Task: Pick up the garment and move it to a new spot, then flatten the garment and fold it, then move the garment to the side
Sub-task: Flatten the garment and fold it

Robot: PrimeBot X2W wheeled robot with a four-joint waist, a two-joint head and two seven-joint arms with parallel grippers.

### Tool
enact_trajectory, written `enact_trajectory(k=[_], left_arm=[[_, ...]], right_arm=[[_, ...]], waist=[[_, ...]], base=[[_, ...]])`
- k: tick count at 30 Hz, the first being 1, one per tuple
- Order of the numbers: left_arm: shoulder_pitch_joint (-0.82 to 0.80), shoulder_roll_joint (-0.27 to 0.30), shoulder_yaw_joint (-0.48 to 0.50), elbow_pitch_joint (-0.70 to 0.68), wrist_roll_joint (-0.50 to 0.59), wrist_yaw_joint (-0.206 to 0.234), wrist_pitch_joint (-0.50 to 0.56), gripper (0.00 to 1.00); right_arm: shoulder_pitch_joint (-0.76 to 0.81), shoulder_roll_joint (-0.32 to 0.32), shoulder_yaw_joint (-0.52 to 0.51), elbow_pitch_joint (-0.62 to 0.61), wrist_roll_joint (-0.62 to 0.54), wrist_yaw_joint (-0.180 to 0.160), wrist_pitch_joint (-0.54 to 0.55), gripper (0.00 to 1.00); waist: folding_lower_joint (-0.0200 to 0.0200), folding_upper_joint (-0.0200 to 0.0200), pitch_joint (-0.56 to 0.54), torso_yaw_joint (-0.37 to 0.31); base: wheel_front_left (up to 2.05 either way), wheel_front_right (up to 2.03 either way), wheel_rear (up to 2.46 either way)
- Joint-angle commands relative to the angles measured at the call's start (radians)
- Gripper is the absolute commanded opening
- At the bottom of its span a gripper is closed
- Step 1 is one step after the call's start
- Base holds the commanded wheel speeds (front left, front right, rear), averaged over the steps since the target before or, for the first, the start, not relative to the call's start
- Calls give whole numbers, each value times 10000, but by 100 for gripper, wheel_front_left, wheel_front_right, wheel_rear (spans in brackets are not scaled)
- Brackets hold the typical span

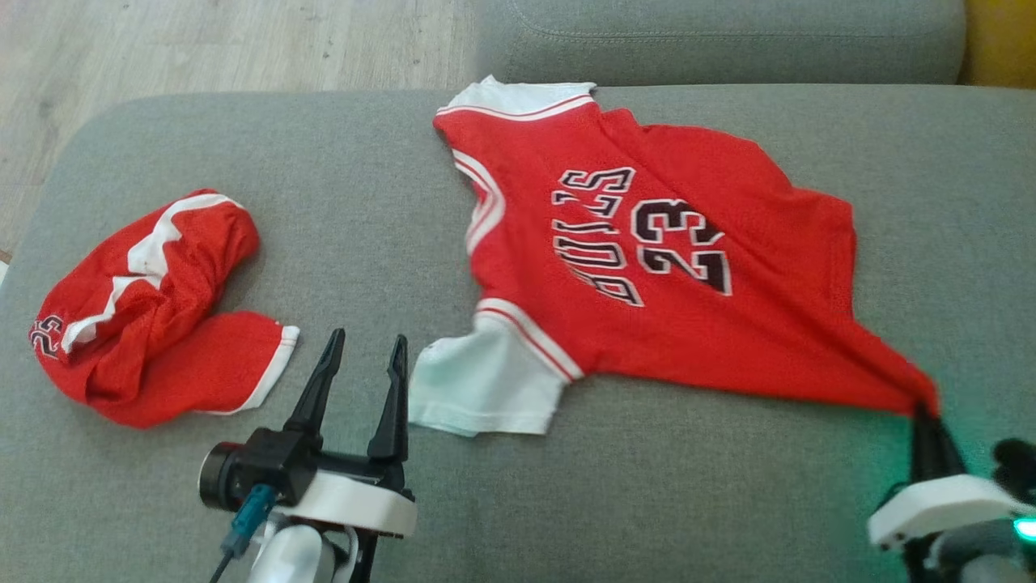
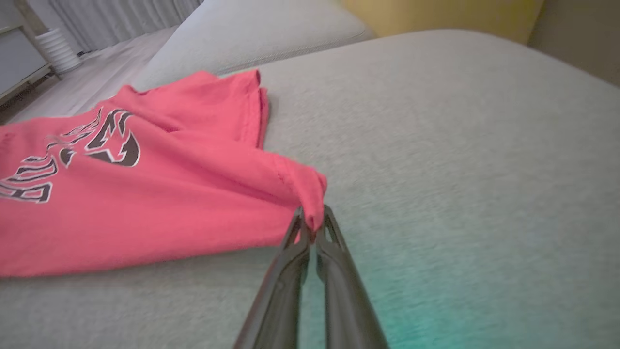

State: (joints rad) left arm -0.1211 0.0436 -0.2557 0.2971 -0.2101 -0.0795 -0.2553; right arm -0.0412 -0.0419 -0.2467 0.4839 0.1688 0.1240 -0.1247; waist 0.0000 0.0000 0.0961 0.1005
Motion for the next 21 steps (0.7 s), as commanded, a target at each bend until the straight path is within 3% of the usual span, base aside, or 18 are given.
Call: enact_trajectory(k=[1, 7, 15, 21], left_arm=[[-264, 66, 312, -180, 60, -1, -65, 100], [-176, 66, -30, 357, 7, -58, -65, 100], [-268, 137, -851, 1691, -217, -383, 432, 100], [-667, 135, -927, 2369, -333, -237, 930, 100]], right_arm=[[-469, -83, -125, -359, -187, 67, -90, 0], [-597, -83, -465, -520, -314, 67, 79, 0], [-480, -83, -14, -418, 38, 67, 22, 0], [-518, -83, 304, -353, 149, 67, -20, 0]], waist=[[0, 0, 1, 20], [0, 0, 31, 76], [0, 0, 20, 85], [0, 0, 87, -78]], base=[[0, 0, 0], [0, 0, 0], [0, 0, 0], [0, 0, 0]])
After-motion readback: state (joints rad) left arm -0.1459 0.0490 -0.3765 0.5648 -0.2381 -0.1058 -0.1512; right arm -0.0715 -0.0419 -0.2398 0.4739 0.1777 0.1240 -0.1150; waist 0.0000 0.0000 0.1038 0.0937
